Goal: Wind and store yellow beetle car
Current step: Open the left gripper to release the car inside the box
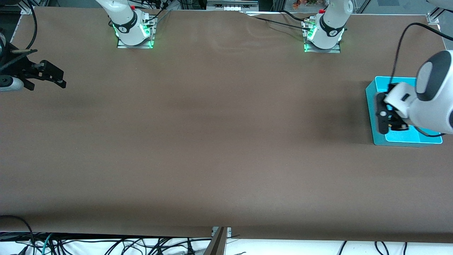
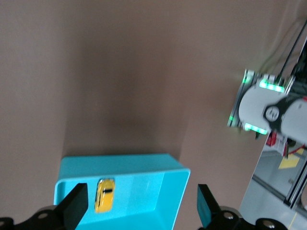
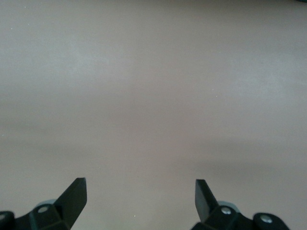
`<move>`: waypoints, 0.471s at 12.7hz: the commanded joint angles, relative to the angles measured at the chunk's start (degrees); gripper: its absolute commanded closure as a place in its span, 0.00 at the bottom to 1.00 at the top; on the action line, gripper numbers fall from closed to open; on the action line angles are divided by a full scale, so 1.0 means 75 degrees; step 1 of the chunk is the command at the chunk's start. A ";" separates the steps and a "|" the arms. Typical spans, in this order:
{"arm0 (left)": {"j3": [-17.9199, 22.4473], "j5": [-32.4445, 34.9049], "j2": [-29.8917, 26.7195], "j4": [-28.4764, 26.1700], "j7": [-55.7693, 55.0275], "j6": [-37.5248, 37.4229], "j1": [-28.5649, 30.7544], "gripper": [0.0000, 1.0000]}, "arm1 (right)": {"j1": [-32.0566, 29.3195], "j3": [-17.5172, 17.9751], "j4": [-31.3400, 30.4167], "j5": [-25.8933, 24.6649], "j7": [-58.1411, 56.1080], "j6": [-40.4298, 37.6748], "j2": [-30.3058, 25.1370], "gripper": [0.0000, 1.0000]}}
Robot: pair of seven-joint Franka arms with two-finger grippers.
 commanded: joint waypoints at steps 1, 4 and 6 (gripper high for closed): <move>0.0087 -0.0413 0.0170 0.0367 -0.1748 -0.0209 -0.0670 0.00 | 0.0018 -0.0027 0.0242 0.0086 0.0060 -0.0150 0.0079 0.00; 0.0203 -0.1244 0.0078 0.0309 -0.3520 0.0117 -0.0963 0.00 | 0.0041 -0.0015 0.0254 0.0086 0.0061 -0.0174 0.0068 0.00; 0.0799 -0.1502 -0.0309 0.0180 -0.4609 0.0224 -0.1642 0.00 | 0.0030 -0.0015 0.0242 0.0086 0.0049 -0.0185 0.0068 0.00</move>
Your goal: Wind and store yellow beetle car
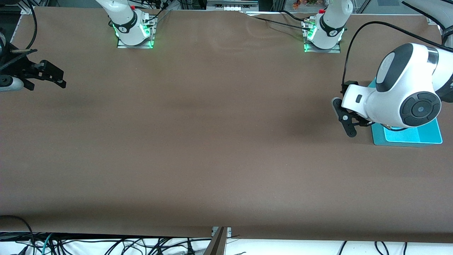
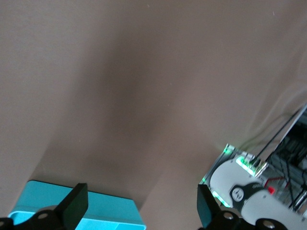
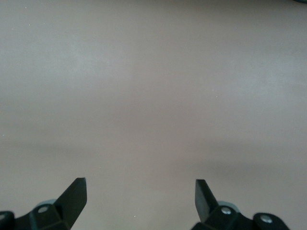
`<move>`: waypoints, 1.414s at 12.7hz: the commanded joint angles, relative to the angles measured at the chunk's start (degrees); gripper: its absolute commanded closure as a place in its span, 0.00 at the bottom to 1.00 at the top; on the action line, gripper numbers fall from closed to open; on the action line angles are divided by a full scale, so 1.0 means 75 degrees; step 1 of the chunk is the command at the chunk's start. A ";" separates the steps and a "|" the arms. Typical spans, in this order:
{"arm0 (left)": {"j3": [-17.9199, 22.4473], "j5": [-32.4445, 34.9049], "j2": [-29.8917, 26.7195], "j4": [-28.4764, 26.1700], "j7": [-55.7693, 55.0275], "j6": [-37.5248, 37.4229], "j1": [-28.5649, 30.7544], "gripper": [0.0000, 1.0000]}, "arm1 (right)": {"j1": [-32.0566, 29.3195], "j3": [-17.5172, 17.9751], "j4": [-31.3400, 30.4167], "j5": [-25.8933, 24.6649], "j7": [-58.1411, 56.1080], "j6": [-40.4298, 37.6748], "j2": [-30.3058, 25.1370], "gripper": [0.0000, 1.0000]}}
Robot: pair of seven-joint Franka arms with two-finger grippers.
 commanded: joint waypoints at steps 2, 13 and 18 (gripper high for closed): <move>0.1073 -0.0561 -0.0965 -0.0525 -0.1661 0.0830 -0.0787 0.00 | 0.0024 -0.0019 0.0229 0.0086 0.0049 -0.0186 0.0079 0.00; 0.1919 -0.0702 -0.3676 -0.3588 -0.5929 0.3742 -0.0671 0.00 | 0.0024 -0.0019 0.0229 0.0086 0.0049 -0.0186 0.0079 0.00; 0.1943 -0.0654 -0.3805 -0.3589 -0.5755 0.3358 -0.0765 0.00 | 0.0024 -0.0019 0.0229 0.0086 0.0049 -0.0186 0.0079 0.00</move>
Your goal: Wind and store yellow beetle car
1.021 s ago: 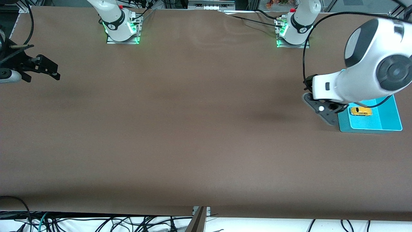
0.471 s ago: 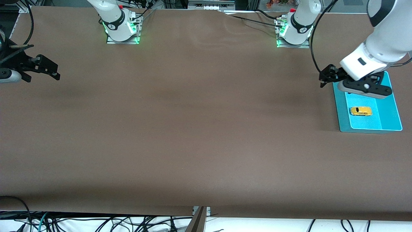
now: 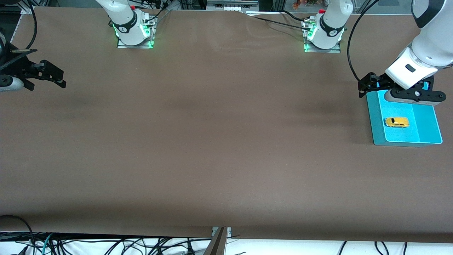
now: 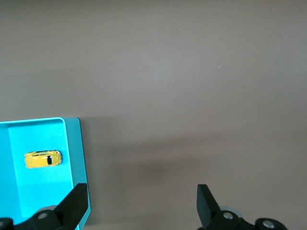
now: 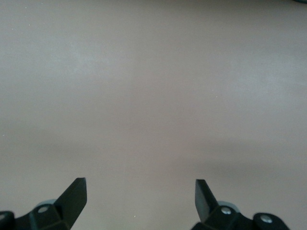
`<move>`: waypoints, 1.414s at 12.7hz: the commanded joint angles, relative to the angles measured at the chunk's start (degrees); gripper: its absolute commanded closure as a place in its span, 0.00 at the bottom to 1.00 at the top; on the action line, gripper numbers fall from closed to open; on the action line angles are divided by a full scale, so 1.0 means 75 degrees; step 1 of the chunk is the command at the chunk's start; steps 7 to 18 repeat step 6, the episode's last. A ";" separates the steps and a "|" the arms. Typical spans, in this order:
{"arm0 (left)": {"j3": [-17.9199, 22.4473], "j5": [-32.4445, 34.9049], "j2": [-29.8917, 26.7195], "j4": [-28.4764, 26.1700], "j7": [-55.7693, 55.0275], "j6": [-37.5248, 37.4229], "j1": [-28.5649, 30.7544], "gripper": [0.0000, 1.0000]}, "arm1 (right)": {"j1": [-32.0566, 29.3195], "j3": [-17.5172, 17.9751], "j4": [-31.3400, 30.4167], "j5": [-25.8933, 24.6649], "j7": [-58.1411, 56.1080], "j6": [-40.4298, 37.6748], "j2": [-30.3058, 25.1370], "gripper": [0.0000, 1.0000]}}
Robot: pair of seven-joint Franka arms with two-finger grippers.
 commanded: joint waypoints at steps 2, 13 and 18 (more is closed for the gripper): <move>0.0008 -0.0142 -0.0173 -0.0108 0.0028 -0.0355 -0.0088 0.00 | 0.0024 -0.0020 0.0223 0.0086 0.0049 -0.0183 0.0079 0.00; -0.0027 -0.0213 -0.0079 -0.0155 0.0122 -0.0355 -0.0018 0.00 | 0.0024 -0.0020 0.0223 0.0086 0.0049 -0.0183 0.0079 0.00; -0.0027 -0.0213 -0.0079 -0.0155 0.0122 -0.0355 -0.0018 0.00 | 0.0024 -0.0020 0.0223 0.0086 0.0049 -0.0183 0.0079 0.00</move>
